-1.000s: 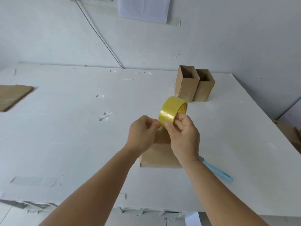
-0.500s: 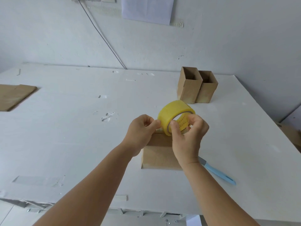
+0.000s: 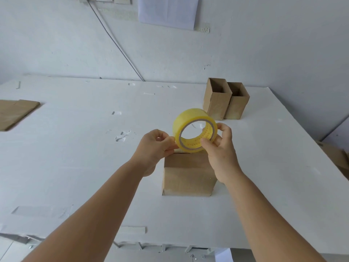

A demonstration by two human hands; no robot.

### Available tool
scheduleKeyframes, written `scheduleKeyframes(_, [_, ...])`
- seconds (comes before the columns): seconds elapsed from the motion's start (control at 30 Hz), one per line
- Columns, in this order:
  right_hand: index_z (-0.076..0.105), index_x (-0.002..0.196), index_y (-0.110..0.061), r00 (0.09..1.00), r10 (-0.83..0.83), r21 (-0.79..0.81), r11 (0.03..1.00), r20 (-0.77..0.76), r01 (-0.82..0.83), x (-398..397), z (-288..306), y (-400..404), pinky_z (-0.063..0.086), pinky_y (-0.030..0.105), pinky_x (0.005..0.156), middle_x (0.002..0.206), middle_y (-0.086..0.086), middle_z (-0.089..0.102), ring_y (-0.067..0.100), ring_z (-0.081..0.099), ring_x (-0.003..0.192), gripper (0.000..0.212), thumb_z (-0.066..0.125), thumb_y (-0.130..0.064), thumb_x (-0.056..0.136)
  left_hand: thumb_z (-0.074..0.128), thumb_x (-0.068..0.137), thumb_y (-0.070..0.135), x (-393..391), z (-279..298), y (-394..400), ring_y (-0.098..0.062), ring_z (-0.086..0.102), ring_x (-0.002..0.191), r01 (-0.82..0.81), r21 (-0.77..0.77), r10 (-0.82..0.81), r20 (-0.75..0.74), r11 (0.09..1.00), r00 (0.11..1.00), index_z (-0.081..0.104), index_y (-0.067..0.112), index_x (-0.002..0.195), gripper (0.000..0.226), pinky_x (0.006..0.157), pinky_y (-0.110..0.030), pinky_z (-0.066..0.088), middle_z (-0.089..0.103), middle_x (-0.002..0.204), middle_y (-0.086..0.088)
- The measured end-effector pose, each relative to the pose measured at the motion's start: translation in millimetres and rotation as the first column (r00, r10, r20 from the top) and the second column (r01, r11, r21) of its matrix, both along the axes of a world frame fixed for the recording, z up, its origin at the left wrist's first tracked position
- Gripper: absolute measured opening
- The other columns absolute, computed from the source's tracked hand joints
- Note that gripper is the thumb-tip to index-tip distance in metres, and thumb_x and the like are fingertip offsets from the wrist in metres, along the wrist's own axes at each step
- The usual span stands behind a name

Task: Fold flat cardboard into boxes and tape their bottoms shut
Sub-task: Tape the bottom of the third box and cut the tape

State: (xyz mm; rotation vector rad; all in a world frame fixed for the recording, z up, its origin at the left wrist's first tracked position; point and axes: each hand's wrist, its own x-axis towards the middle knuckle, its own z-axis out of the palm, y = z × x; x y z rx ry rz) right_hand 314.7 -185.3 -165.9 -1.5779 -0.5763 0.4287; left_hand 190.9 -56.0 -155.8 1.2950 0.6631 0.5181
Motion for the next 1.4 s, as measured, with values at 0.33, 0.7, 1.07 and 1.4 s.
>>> scheduleKeyframes(0.33, [0.047,0.113,-0.042,1.000,-0.008,0.125,0.992,0.003,0.008,-1.2,-12.6,-11.2,0.047,0.024,0.076,0.123,-0.005,0.057,0.007,0.059,0.087,0.043,0.056,-0.007,0.090,0.052,0.086,-0.005,-8.7,10.3,20.5,-0.022,0.073,0.074,0.068,0.018,-0.062,-0.211,0.998,0.975,0.054,0.006,0.077,0.014,0.069,-0.029,0.059,0.060,0.071,-0.009])
scheduleKeyframes(0.7, [0.048,0.119,-0.037,0.977,0.129,-0.203,0.975,0.171,-0.093,-4.6,-9.5,-1.4,0.042,0.015,0.066,0.094,-0.014,0.062,0.001,0.058,0.085,0.035,0.059,-0.023,0.089,0.060,0.093,0.018,-25.0,-0.8,24.5,-0.015,0.073,0.079,0.075,0.029,-0.065,-0.255,0.997,0.965,0.061,0.003,0.102,0.018,0.071,-0.026,0.058,0.061,0.081,-0.001])
scheduleKeyframes(1.07, [0.042,0.138,-0.036,0.965,0.095,-0.116,0.991,0.244,-0.068,-6.0,-12.8,-1.8,0.045,0.022,0.084,0.109,0.002,0.060,0.014,0.057,0.091,0.046,0.053,-0.028,0.095,0.061,0.090,0.015,-43.8,-14.9,41.8,-0.010,0.068,0.069,0.129,0.108,-0.083,-0.353,0.986,0.932,0.065,0.005,0.089,0.010,0.076,-0.028,0.058,0.064,0.080,-0.006])
scheduleKeyframes(1.4, [0.046,0.136,-0.032,0.968,0.112,-0.032,0.994,0.224,-0.108,-10.4,-17.1,-3.1,0.044,0.011,0.080,0.103,-0.011,0.063,0.005,0.059,0.099,0.044,0.057,-0.028,0.094,0.053,0.090,0.008,-41.7,-29.6,43.7,-0.012,0.061,0.063,0.180,0.060,-0.147,-0.359,0.982,0.922,0.059,0.010,0.078,0.013,0.078,-0.030,0.057,0.054,0.076,-0.003])
